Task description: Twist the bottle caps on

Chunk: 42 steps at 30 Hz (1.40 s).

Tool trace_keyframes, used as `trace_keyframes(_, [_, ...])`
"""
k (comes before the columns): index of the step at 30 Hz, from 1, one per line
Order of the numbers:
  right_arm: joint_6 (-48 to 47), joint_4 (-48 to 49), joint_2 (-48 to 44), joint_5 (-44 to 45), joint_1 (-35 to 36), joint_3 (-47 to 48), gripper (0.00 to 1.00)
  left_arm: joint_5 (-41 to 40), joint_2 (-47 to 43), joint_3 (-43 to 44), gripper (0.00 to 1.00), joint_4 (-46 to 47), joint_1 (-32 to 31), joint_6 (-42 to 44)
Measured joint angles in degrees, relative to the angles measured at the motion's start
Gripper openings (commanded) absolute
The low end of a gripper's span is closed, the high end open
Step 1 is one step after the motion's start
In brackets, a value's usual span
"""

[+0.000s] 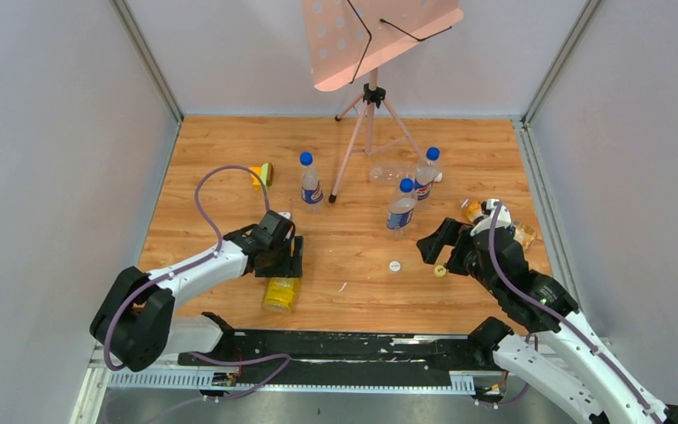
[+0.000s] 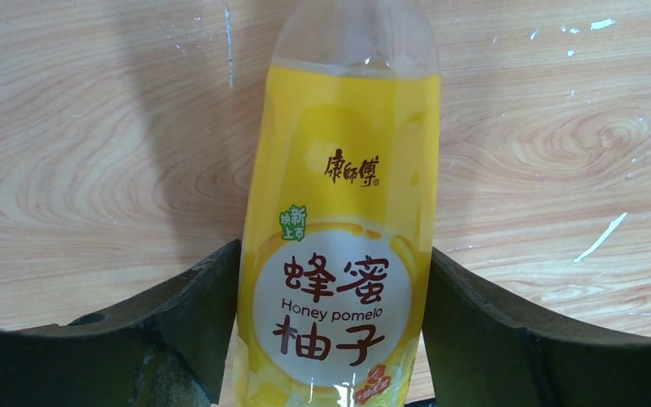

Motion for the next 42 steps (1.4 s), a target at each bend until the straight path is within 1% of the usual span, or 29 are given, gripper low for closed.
trace_keyframes(5, [1.33,-0.92,1.09,0.94,0.00,-0.28,1.00,0.09,-0.31,0.07,0.67,-0.04,-0.46,-0.15])
trace_keyframes(7, [1.68,-1.29,1.70,1.27,0.00,-0.31,1.00,0.50,-1.09,-0.31,0.65,-0.31,-0.90,-0.26])
trace_keyframes(10, [2.29,-1.73,2.95,1.42,-0.02,-0.31,1.00,0.85,-4.57,-1.46,0.63,-1.31,-1.42,-0.28])
trace_keyframes(13, [2.62,-2.47,4.70,1.44,-0.50,-0.31,1.00,1.05,-10.78,-2.16,0.60,-2.05,-1.51,-0.26])
trace_keyframes(16, [2.95,-3.19,7.48,0.98,-1.86,-0.31,1.00,1.07,-19.02,-2.34,0.52,-2.14,-1.51,-0.17])
trace_keyframes(18, [3.39,-3.43,9.49,0.00,-3.34,-0.31,0.98,1.05,-24.92,-2.47,0.45,-1.75,-1.51,0.02])
trace_keyframes(20, [3.89,-3.74,11.74,-1.01,-5.20,-0.31,0.96,1.03,-31.32,-2.56,0.43,-1.07,-1.51,0.52])
trace_keyframes(25, [5.33,-4.70,16.33,-2.38,-10.25,-0.31,0.89,0.81,-47.10,-2.69,0.44,1.92,-1.51,3.63])
trace_keyframes(29, [7.04,-4.92,21.00,-2.89,-13.33,-0.31,0.81,-0.26,-55.34,-2.67,0.45,4.09,-1.51,7.93])
trace_keyframes(35, [11.43,-5.35,29.70,-2.82,-15.43,-0.66,0.74,-1.31,-58.93,-2.67,0.45,4.28,-1.51,15.43])
trace_keyframes(42, [14.19,-5.18,33.83,-2.29,-16.68,-1.86,0.66,-0.26,-61.35,-3.19,0.45,6.14,-1.51,22.93])
